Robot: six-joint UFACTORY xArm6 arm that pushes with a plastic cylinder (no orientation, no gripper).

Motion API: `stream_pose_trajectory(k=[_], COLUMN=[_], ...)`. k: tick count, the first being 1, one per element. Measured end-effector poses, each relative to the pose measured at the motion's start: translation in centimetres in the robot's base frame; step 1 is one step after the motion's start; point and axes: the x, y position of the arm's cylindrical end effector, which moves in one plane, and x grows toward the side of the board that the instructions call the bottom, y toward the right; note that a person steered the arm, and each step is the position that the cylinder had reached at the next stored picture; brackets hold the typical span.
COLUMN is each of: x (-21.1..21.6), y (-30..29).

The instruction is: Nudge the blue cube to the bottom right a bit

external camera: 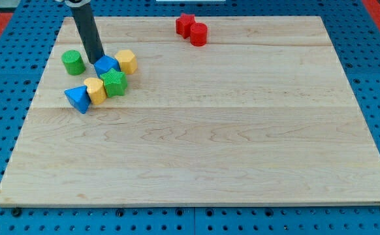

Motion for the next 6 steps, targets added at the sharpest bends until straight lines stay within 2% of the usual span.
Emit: stream_pose_trajectory(k=[3, 4, 5, 6], x=[0.2, -1.3, -3.7, -4.0], y=[0.2, 3.6, 4.9, 4.9])
